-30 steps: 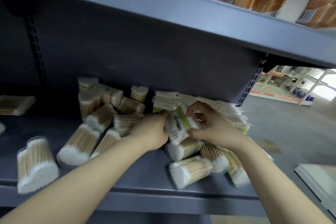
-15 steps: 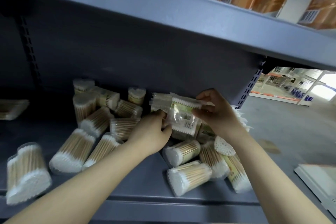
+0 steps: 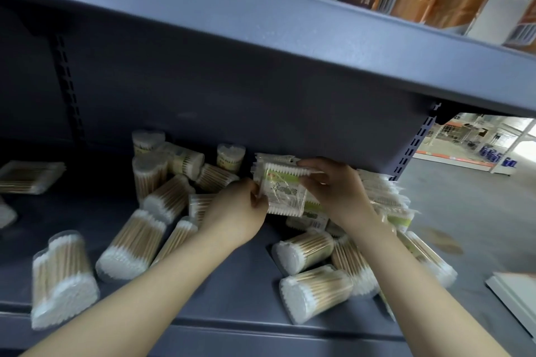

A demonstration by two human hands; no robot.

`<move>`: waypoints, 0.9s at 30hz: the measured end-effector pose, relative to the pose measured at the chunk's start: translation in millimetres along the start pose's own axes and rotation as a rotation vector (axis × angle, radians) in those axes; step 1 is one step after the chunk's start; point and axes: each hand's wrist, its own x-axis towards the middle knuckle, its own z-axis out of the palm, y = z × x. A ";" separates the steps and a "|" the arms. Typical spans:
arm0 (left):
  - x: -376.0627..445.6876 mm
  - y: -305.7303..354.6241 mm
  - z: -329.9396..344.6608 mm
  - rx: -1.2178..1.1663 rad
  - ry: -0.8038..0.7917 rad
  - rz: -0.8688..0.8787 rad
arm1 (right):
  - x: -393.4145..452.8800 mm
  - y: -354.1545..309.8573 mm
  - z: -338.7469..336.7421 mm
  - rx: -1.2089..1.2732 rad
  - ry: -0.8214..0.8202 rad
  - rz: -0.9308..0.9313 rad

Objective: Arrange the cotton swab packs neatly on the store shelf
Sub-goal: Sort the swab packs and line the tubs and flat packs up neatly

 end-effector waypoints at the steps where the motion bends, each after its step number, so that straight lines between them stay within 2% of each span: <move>1: -0.3 -0.2 -0.7 0.002 0.004 -0.002 | -0.1 -0.3 1.0 0.005 0.001 0.003; 11: -2.9 -5.1 -3.1 -0.027 0.049 -0.003 | -3.6 -1.9 5.0 0.036 -0.005 0.038; 15: -5.1 -5.5 -6.1 -0.055 0.131 0.008 | -9.4 -2.6 6.6 0.032 -0.048 0.014; 18: -6.3 -10.8 -7.1 -0.034 0.185 0.035 | -15.3 -0.2 12.0 -0.023 -0.071 -0.019; 27: -14.2 -23.2 -4.0 0.146 0.165 0.211 | -27.8 4.7 28.4 -0.114 -0.097 -0.105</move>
